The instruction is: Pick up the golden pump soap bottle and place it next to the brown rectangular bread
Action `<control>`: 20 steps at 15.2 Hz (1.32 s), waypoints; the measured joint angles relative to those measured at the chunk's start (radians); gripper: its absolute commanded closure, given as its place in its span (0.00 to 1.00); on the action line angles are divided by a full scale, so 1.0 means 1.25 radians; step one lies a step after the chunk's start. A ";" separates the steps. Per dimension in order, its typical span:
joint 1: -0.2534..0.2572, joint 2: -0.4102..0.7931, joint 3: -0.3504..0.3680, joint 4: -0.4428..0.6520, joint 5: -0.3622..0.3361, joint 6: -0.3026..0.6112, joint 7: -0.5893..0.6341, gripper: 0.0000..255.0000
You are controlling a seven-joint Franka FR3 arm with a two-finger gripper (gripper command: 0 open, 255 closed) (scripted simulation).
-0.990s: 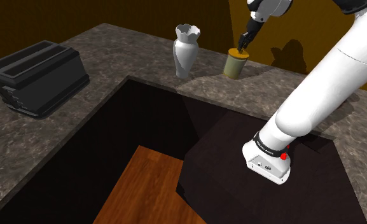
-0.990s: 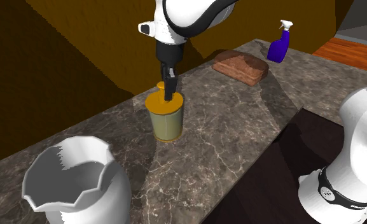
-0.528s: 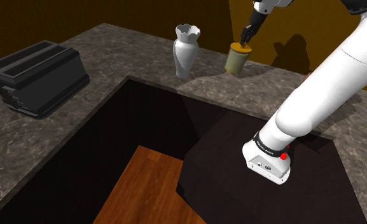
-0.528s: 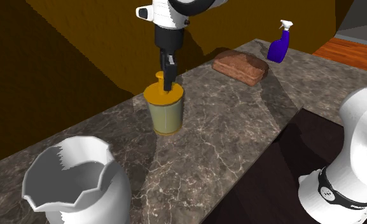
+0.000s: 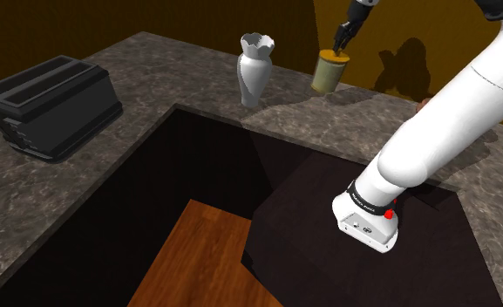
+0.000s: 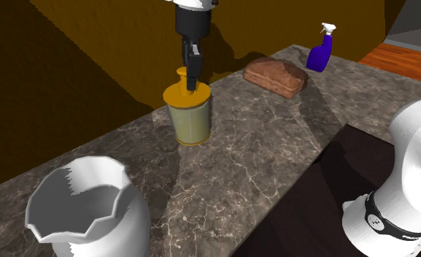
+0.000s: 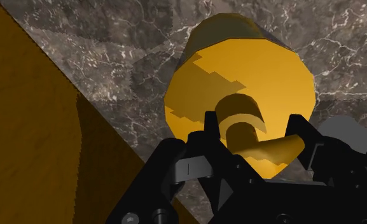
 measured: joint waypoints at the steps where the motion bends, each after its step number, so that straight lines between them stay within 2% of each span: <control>1: 0.000 -0.002 0.001 0.010 -0.002 -0.012 0.002 1.00; 20: 0.004 0.001 0.006 0.216 -0.001 -0.215 0.014 1.00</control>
